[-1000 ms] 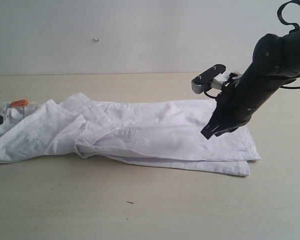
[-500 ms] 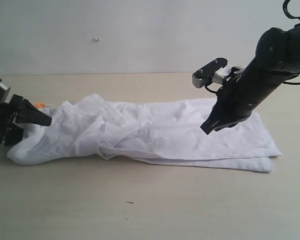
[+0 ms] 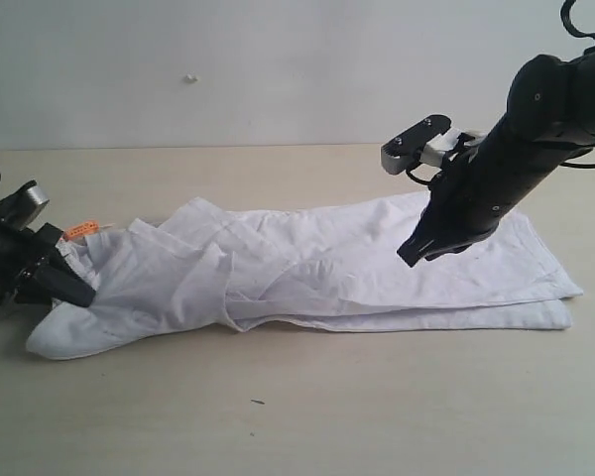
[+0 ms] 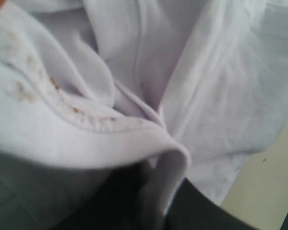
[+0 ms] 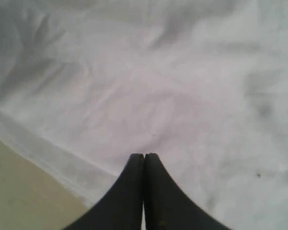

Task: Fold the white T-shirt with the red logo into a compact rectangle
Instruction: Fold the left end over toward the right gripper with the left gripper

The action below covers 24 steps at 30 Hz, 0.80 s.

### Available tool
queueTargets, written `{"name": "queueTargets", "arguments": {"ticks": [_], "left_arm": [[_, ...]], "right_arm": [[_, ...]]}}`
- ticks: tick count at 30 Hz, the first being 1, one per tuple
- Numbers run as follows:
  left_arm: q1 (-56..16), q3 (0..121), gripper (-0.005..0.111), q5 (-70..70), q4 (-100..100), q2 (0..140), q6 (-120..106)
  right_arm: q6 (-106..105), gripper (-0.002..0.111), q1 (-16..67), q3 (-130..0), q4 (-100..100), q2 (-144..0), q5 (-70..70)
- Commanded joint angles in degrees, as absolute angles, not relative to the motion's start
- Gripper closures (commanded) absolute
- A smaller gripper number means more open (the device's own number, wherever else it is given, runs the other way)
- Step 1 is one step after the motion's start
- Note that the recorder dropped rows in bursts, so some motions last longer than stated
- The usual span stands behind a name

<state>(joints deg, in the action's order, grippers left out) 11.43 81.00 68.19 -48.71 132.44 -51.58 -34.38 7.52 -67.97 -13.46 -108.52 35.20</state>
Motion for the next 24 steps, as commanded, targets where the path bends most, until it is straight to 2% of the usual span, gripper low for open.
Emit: {"name": "queueTargets", "arguments": {"ticks": [1, 7, 12, 16, 23, 24], "left_arm": [[17.13, 80.22, 0.107, 69.41, -41.69, 129.14, -48.99], [25.57, 80.22, 0.107, 69.96, -43.47, 121.38, -47.48], [27.27, 80.22, 0.107, 69.96, -58.17, 117.06, -47.85], [22.93, 79.87, 0.107, 69.96, -58.41, 113.02, -45.98], [10.35, 80.43, 0.107, 69.96, -65.31, 109.51, -44.58], [5.96, 80.43, 0.107, 69.96, -66.45, 109.4, -44.58]], "right_arm": [[-34.3, 0.108, 7.34, -67.89, -13.59, -108.01, 34.98], [-34.3, 0.108, 7.34, -67.89, -13.59, -109.47, 34.58], [-34.3, 0.108, 7.34, -67.89, -13.72, -111.36, 34.7], [-34.4, 0.108, 7.34, -67.89, -14.61, -111.84, 34.15], [-34.04, 0.108, 7.34, -67.89, -14.88, -111.84, 34.06], [-32.22, 0.108, 7.34, -67.89, -14.77, -111.74, 33.59]]}}
